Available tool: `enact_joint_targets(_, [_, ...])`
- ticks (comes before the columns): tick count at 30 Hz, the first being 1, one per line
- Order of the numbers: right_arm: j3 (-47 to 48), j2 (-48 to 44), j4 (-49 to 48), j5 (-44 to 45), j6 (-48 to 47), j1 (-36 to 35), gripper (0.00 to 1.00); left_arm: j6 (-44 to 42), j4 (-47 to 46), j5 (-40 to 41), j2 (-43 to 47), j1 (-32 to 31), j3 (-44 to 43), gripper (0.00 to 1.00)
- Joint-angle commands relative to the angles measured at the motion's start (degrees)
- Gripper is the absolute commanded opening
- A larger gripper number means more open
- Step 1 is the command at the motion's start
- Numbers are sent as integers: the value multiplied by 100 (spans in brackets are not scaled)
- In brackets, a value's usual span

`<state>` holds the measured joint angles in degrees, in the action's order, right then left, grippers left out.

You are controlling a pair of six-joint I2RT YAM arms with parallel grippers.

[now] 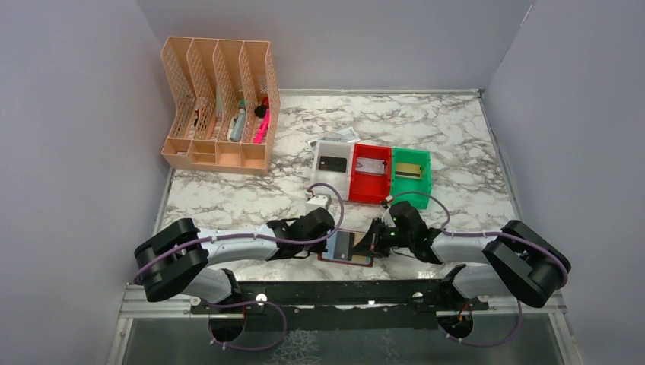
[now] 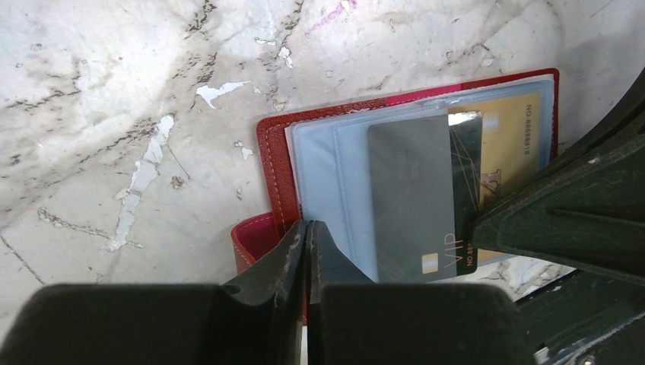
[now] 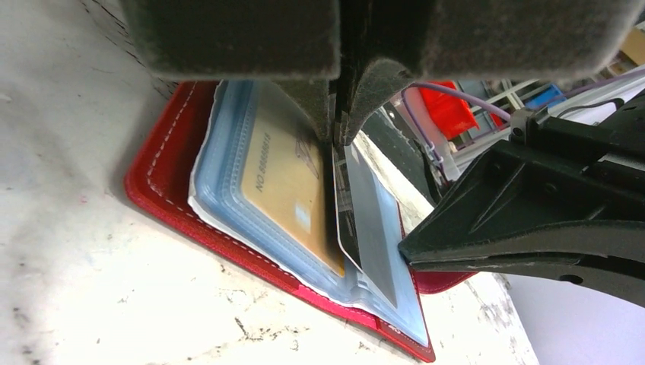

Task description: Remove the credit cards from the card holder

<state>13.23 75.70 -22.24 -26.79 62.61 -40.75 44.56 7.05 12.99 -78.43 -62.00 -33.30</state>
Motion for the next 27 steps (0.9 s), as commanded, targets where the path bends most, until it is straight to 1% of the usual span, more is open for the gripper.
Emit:
enact_joint_targets(1, [118,105,96,-61,-144,41,1,-48,523,75,113,-46,-157,12])
enact_joint_targets(7, [215,535,-234,-229,-85,41,1,-144,590,38,392,-41,-412,37])
enact_joint_targets(9, [230,617,-291,-257,-72,41,1,-231,537,6,462,-36,-431,42])
enact_joint_targets(12, [209,671,-337,-274,-59,41,1,-379,480,-67,389,-40,-415,47])
enact_joint_targets(17, [177,667,-359,-265,-47,41,1,-421,762,-148,-204,-41,-600,47])
enact_joint_targets(21, [171,697,-387,-282,-31,41,1,-434,1020,-52,-592,-45,-736,43])
enact_joint_targets(23, [169,712,-406,-307,-22,41,1,-480,1074,-61,-724,-49,-769,39])
enact_joint_targets(27, [178,651,-347,-270,-28,41,1,-401,1258,49,-781,-49,-709,25])
